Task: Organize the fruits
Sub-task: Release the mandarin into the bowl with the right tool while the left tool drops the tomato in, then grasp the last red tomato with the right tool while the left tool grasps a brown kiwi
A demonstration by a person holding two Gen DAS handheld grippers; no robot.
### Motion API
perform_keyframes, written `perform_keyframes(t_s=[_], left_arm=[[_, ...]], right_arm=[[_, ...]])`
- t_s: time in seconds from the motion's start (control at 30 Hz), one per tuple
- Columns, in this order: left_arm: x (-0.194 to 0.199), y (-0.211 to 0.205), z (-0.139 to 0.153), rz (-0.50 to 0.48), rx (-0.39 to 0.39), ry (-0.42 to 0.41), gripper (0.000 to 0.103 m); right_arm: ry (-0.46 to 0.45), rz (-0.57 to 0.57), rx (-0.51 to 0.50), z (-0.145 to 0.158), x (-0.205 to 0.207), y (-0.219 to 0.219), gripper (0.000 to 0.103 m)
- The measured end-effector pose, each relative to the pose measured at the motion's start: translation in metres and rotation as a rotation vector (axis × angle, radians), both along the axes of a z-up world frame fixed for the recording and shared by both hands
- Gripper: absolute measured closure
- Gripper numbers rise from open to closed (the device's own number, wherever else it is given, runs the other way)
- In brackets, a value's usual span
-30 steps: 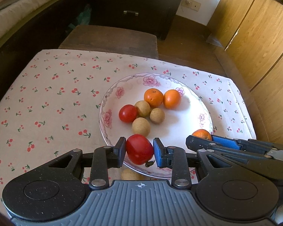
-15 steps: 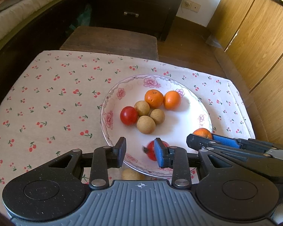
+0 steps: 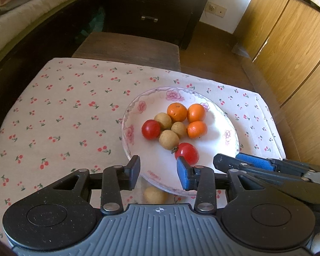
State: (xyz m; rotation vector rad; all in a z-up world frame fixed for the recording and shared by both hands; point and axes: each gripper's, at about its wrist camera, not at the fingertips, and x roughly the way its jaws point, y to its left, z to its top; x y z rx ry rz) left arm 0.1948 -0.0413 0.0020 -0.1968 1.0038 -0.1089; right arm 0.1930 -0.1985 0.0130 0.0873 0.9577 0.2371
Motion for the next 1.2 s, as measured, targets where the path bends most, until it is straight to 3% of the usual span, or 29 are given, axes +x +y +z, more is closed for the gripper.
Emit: perform_keyframes(t_s=[0.3, 0.53, 1.0, 1.2], left_arm=[[-0.025, 0.016, 0.007, 0.006, -0.002, -0.001, 0.054], [-0.038, 0.032, 0.011, 0.026, -0.016, 0.003, 0.052], [-0.037, 0.041, 0.004, 0.029, -0.041, 0.031, 0.048], [-0.036, 0.037, -0.001, 0.019, -0.048, 0.048, 0.047]], right_arm=[[0.007, 0.058, -0.014, 0.007, -0.033, 0.017, 0.067], [0.049, 0.109, 0.002, -0.004, -0.052, 0.037, 0.067], [0.122, 0.157, 0.007, -0.043, -0.043, 0.065, 0.067], [0.128, 0.167, 0.016, -0.043, -0.042, 0.059, 0.069]])
